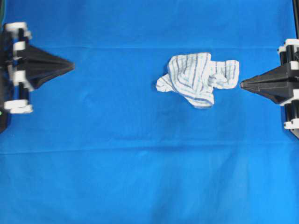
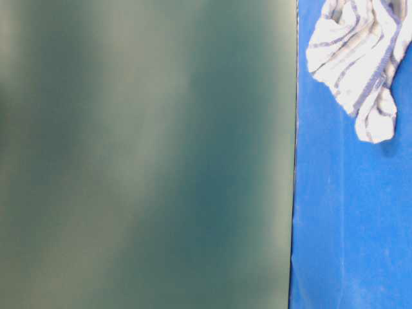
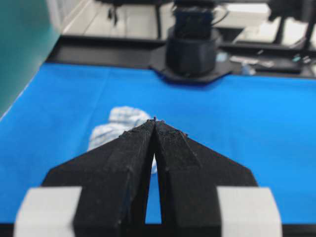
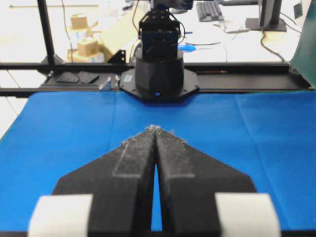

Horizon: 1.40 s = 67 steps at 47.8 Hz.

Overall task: Hand over the towel.
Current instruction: 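Reach the left gripper right toward the white-and-blue striped towel and grasp it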

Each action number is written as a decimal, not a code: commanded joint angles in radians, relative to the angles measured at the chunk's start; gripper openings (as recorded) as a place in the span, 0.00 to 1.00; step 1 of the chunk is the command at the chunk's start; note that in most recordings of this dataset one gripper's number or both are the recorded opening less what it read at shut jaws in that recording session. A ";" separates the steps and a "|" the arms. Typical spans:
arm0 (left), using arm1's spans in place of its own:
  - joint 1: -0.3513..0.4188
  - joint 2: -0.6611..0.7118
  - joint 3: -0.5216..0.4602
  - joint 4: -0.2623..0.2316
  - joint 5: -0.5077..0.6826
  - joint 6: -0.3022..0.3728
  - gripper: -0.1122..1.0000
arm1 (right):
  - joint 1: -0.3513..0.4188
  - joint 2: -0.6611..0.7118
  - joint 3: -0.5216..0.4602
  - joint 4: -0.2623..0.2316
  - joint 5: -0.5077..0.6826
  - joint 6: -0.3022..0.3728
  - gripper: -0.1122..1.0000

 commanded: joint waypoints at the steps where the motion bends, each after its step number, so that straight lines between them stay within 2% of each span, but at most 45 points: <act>1: 0.014 0.087 -0.066 -0.003 -0.005 0.000 0.18 | -0.002 0.005 -0.025 0.000 0.008 -0.002 0.10; 12: 0.057 0.342 -0.212 -0.002 0.040 0.000 0.78 | -0.002 0.005 -0.025 0.002 0.038 0.000 0.10; 17: 0.060 0.466 -0.310 -0.002 0.100 0.000 0.93 | -0.002 0.006 -0.025 0.000 0.055 0.002 0.10; 32: 0.094 0.874 -0.538 -0.003 0.163 -0.002 0.94 | -0.002 0.011 -0.021 0.002 0.083 0.003 0.10; 42: 0.089 1.071 -0.657 -0.003 0.153 -0.009 0.94 | -0.002 0.025 -0.017 0.000 0.106 0.003 0.10; 53: 0.091 1.178 -0.732 -0.003 0.137 -0.014 0.94 | -0.002 0.048 -0.014 0.000 0.106 0.002 0.10; 67: 0.092 1.190 -0.735 -0.003 0.186 -0.003 0.91 | -0.002 0.057 -0.012 0.000 0.110 0.000 0.10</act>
